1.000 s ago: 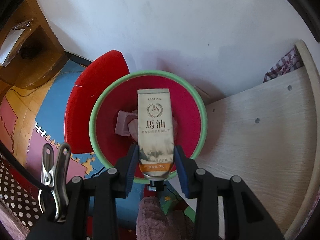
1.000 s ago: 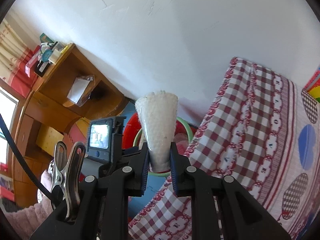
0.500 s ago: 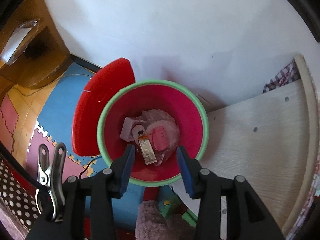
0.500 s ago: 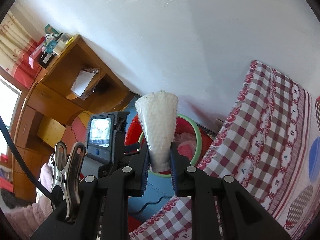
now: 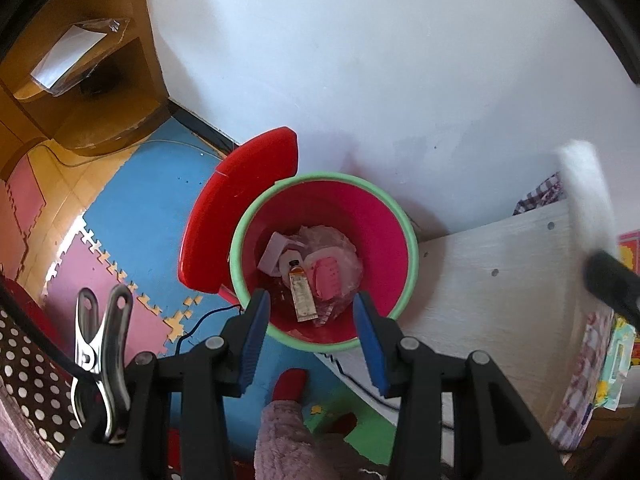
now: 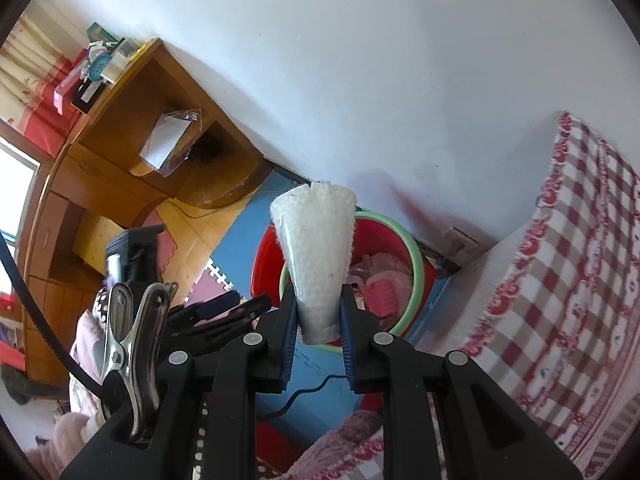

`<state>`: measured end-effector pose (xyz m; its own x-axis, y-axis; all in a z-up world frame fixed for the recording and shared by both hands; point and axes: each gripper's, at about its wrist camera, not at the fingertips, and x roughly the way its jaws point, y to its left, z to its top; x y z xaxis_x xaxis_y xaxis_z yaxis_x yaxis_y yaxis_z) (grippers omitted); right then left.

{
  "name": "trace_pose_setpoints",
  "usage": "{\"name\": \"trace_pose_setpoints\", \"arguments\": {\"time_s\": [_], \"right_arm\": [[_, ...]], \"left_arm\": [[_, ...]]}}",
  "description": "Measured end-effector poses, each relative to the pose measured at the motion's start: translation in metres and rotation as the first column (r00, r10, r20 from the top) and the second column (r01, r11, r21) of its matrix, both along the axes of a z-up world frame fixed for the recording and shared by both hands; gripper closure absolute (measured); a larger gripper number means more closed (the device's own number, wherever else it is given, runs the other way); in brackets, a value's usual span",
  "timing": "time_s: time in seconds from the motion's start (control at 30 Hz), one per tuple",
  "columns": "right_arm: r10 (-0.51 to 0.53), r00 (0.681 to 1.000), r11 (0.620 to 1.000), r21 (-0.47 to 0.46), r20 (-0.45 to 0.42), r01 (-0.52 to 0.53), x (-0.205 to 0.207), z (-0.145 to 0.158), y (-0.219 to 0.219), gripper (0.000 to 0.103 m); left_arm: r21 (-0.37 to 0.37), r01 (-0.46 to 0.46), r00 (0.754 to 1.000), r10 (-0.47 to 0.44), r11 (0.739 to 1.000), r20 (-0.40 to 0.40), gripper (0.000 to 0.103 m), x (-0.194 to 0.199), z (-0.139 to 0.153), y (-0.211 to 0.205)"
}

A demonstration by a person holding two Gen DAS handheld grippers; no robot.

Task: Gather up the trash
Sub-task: 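Open right tool over the red bucket to drop the white tissue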

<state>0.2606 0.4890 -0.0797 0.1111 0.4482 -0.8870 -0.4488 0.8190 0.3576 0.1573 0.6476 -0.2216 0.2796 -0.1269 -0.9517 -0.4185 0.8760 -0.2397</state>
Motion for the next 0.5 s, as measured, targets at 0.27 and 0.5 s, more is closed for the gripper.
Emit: {"name": "trace_pose_setpoints", "arguments": {"time_s": [0.27, 0.5], "right_arm": [[-0.02, 1.0, 0.998, -0.056, 0.007, 0.02, 0.009, -0.018, 0.013, 0.06], [-0.024, 1.0, 0.998, -0.053, 0.015, 0.025, 0.008, -0.018, 0.011, 0.056]], "left_arm": [[0.002, 0.014, 1.0, -0.014, 1.0, 0.022, 0.058, -0.008, 0.012, -0.001], [0.009, 0.012, 0.999, -0.012, 1.0, 0.035, 0.058, -0.012, 0.022, 0.001]]}}
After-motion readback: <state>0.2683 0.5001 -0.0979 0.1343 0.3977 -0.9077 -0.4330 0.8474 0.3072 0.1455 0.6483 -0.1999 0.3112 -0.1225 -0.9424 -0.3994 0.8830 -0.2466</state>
